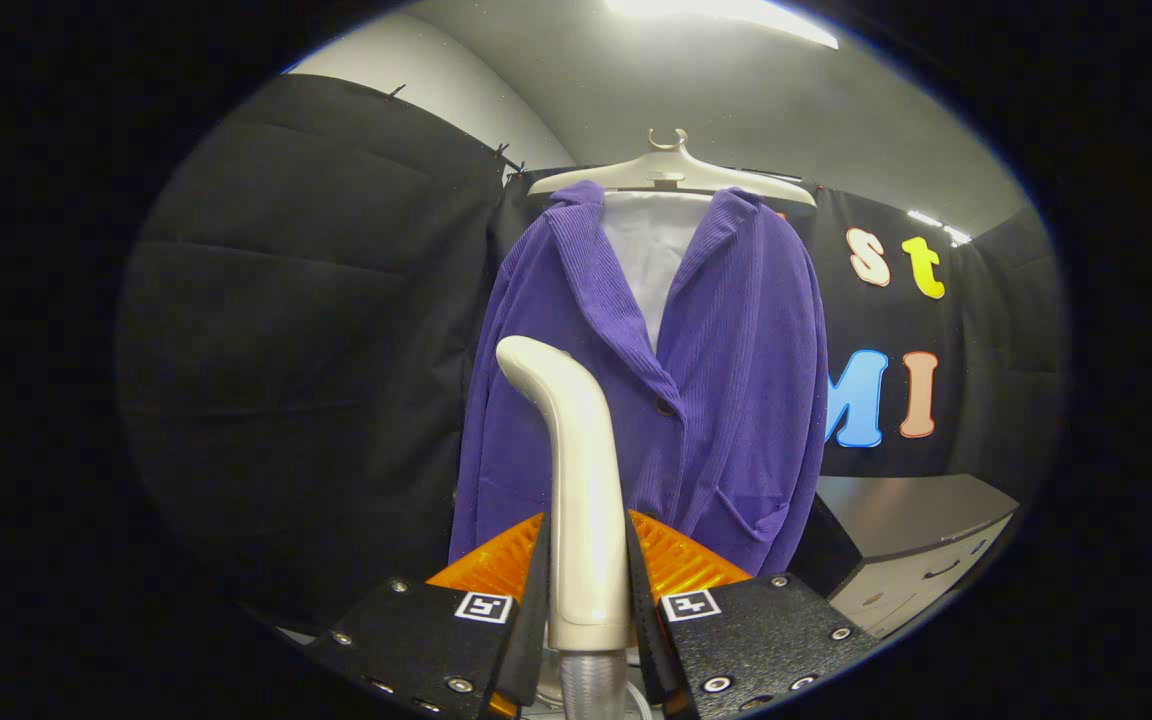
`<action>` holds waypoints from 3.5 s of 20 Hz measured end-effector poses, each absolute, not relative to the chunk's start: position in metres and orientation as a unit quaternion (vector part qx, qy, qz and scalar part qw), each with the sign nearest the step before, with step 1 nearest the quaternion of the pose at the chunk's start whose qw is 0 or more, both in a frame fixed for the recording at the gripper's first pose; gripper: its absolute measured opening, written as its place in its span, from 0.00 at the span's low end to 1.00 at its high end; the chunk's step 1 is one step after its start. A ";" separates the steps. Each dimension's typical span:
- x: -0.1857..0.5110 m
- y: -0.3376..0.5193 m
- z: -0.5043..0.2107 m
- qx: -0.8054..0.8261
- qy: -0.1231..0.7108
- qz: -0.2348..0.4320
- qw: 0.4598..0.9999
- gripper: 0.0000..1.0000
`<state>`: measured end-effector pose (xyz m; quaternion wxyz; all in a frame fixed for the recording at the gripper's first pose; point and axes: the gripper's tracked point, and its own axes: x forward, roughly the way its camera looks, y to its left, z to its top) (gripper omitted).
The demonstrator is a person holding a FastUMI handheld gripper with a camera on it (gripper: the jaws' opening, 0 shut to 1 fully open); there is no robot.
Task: Iron the clothes twice with a garment steamer, once on the left side and once on the right side.
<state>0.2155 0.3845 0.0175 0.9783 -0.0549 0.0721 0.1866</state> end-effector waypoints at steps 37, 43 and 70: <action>0.138 0.313 -0.223 -0.052 0.244 0.184 0.951 0.39; 0.124 0.246 -0.141 -0.003 0.180 0.166 0.970 0.39; 0.041 -0.061 0.061 0.066 -0.012 0.001 0.998 0.38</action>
